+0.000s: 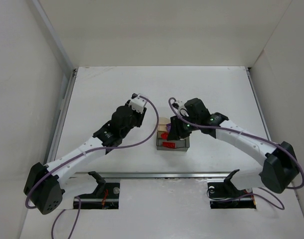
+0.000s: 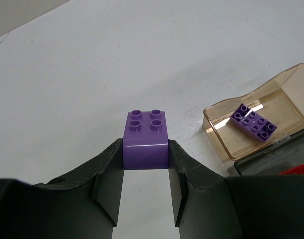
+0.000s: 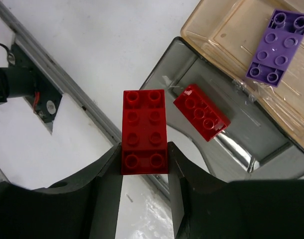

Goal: Sort the legos into containers by color

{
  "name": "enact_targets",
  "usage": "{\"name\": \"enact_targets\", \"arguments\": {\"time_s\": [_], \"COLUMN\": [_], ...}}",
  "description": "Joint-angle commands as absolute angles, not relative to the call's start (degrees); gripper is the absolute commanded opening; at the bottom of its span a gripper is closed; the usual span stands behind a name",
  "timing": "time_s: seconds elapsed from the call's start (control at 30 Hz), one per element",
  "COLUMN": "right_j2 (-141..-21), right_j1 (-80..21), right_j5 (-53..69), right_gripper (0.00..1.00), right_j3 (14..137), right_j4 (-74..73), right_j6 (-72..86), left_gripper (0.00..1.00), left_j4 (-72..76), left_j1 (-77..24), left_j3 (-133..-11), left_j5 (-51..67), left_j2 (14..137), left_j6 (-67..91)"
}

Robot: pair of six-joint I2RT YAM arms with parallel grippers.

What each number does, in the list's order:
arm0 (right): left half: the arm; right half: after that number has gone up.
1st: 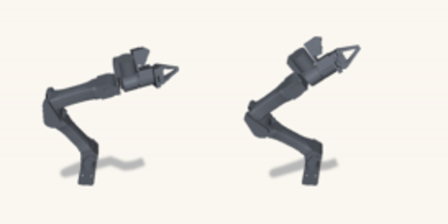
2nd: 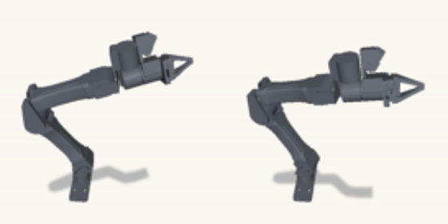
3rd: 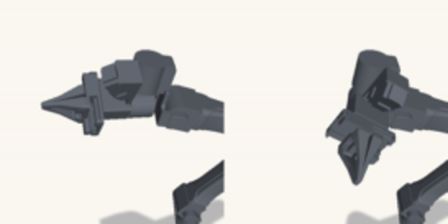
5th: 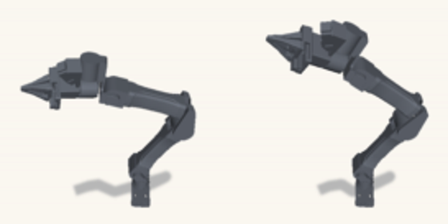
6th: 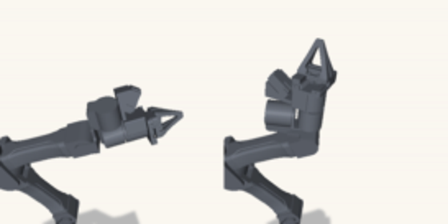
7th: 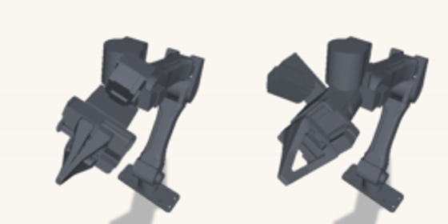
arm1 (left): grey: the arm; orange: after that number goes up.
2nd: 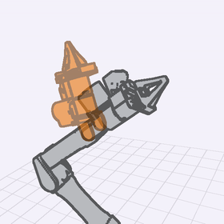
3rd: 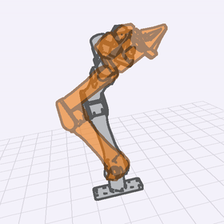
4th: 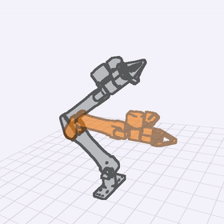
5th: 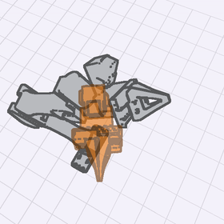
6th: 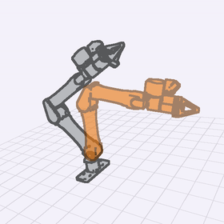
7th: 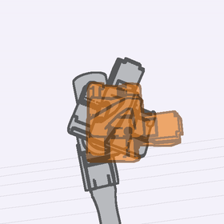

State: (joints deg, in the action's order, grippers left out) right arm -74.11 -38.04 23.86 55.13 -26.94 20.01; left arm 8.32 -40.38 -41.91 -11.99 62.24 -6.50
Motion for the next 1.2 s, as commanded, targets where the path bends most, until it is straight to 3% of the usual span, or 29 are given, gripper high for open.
{"name": "enact_targets", "arguments": {"time_s": [0.0, 0.13, 0.17, 0.3, 0.47, 0.6, 0.8, 1.03, 1.1, 1.17], "right_j2": [-78.9, -82.8, -83.5, -84.1, -84.1, -80.9, -70.9, -68.5, -69.0, -69.0], "right_j1": [-38.8, -39.7, -39.7, -39.7, -39.7, -38.7, -29.3, -23.2, -22.5, -22.5], "right_j5": [25.8, 24.3, 23.5, 21.2, 16.2, 11.1, 5.2, 6.0, 7.5, 9.5], "right_gripper": [0.12, 0.29, 0.41, 0.60, 0.66, 0.69, 0.70, 0.70, 0.70, 0.70], "right_j3": [58.7, 59.8, 60.5, 62.7, 67.8, 70.1, 62.7, 60.2, 59.7, 59.7], "right_j4": [-28.1, -29.2, -29.7, -30.8, -34.6, -35.9, -32.5, -31.5, -31.5, -30.9], "right_j6": [17.8, 16.0, 15.4, 14.2, 12.8, 12.8, 17.5, 15.7, 15.2, 14.6], "left_gripper": [0.00, 0.00, 0.00, 0.00, 0.00, 0.00, 0.00, 0.00, 0.08, 0.22], "left_j4": [13.8, 17.0, 17.1, 17.6, 19.7, 22.7, 25.3, 25.8, 25.2, 24.7], "left_j1": [-40.2, -40.2, -40.2, -40.2, -40.2, -40.2, -40.2, -40.2, -40.2, -40.2], "left_j3": [-41.2, -39.8, -39.8, -39.8, -38.8, -38.8, -41.3, -45.8, -48.0, -50.0], "left_j5": [-13.6, -15.0, -15.0, -10.9, -5.8, 5.6, 21.5, 25.1, 23.7, 22.6], "left_j2": [60.5, 59.2, 59.2, 58.1, 59.2, 61.8, 72.2, 82.6, 84.2, 85.3], "left_j6": [-6.7, -7.7, -7.7, -9.7, -12.8, -17.0, -18.2, -22.1, -22.1, -22.1]}}
